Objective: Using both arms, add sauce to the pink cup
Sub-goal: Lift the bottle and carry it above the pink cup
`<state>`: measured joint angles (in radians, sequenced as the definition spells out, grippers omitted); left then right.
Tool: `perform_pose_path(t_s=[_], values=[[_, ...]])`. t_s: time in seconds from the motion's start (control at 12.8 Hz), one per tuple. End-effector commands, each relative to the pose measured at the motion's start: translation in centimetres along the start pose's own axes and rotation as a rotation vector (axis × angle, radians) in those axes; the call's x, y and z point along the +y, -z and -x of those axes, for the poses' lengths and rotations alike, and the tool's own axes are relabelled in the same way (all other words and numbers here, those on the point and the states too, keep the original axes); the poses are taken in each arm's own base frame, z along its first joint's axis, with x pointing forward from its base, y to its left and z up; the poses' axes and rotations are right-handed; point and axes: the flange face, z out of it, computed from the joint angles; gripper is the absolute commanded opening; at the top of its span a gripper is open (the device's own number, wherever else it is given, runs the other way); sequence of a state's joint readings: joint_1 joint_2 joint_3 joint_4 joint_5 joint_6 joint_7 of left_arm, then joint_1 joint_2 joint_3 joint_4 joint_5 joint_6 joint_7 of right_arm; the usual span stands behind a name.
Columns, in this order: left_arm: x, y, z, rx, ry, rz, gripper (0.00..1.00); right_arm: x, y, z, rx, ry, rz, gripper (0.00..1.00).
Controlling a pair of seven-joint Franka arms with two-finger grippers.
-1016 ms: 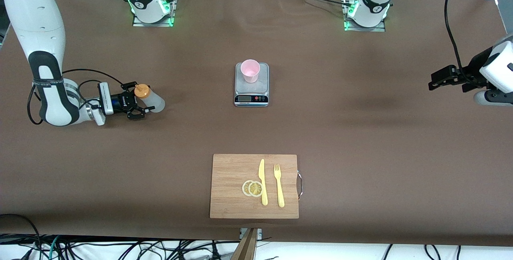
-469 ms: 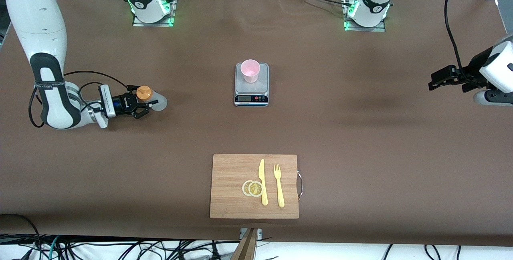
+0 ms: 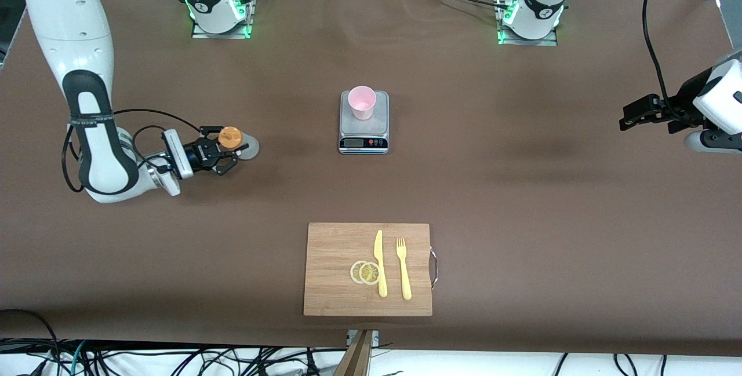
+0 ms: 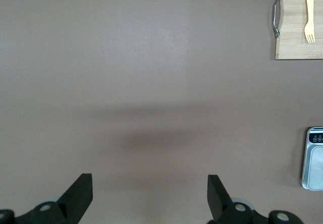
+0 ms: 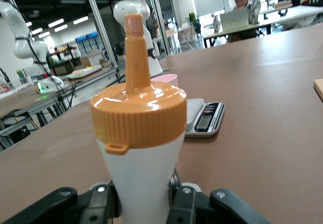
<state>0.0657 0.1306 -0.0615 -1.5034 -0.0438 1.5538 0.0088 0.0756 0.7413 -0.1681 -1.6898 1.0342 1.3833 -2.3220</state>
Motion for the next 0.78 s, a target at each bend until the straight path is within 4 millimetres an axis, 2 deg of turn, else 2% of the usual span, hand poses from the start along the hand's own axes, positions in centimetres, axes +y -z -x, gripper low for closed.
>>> perform_pose_path(t_s=[0.0,0.31,0.55,0.7], values=[[0.0,0.1,-0.3,-0.008,-0.020,-0.014,1.00,1.0,-1.4,-8.3,-0.219,-0.015,0.008,0.12],[0.0,0.1,-0.3,-0.009,-0.021,-0.009,1.00,1.6,-6.2,-16.2,-0.561,-0.060,-0.027,0.12],[0.1,0.1,-0.4,-0.007,-0.021,-0.009,1.00,1.9,-11.1,-20.2,-0.735,-0.122,-0.023,0.12],[0.2,0.1,-0.4,-0.008,-0.021,-0.009,1.00,2.0,-14.9,-21.6,-0.833,-0.149,-0.026,0.12]])
